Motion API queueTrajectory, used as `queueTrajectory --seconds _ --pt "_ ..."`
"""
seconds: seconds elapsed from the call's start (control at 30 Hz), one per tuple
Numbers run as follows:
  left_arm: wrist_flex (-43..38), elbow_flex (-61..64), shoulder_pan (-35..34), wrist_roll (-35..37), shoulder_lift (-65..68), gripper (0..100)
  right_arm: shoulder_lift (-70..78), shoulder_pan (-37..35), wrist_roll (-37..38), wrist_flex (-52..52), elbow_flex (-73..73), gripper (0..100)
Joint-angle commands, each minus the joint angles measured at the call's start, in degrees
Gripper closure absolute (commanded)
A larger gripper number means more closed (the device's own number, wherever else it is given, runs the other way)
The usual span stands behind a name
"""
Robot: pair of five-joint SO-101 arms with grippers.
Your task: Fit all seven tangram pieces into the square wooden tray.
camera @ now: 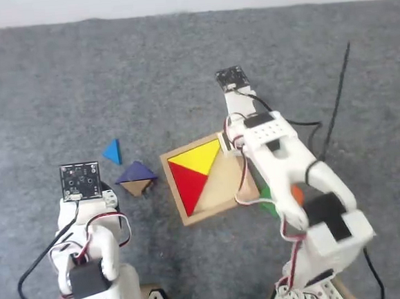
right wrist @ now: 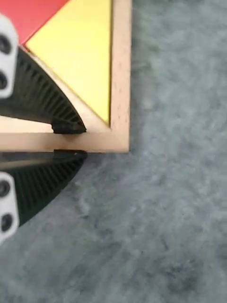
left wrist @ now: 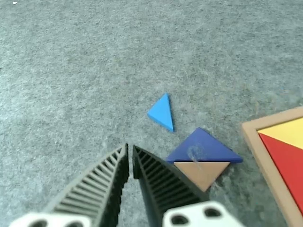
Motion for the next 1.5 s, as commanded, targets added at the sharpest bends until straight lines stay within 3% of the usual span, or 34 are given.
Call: queueTrajectory --seconds 0.0,0.17,0.43,0.67,0.77,0.83,0.97,1.13,1.23,1.4,1.47 --pt "0.2 -0.5 -0.4 -0.7 -1.1 99 7.6 0.3 -8.4 7.0 -14.5 99.2" --pt "0.2 -0.5 -0.4 -0.7 -1.1 99 16.4 0.7 -18.0 16.0 -27.9 99.2" --pt "0.2 -1.5 -0.4 -0.4 -1.1 99 19.2 0.2 -28.1 17.8 -33.6 99.2" --pt "1.4 -4.9 -0.4 -0.3 -0.9 99 19.6 -2.4 -32.1 18.1 -35.6 99.1" --pt "1.4 -6.5 -0.4 0.7 -0.6 99 19.1 -2.2 -32.1 18.2 -35.7 93.1" --pt "1.4 -7.9 -0.4 1.2 1.6 99 18.2 -1.9 -30.2 19.1 -35.7 85.3" --pt "0.8 -14.5 -0.4 1.3 12.9 99 14.5 -3.2 -16.9 22.5 -35.7 70.6" --pt "1.0 -27.9 -0.3 1.9 30.1 98 8.5 -0.7 -10.1 30.5 -35.6 67.5" --pt "2.9 -34.9 -0.4 1.2 39.4 95 3.0 4.0 -4.9 37.8 -35.3 72.9" --pt "7.1 -43.3 -0.4 -3.9 53.8 88 -6.0 12.6 0.5 42.0 -28.5 99.8" --pt "8.3 -45.1 -0.4 -5.3 59.4 86 -9.5 13.4 1.1 38.8 -21.5 96.3"
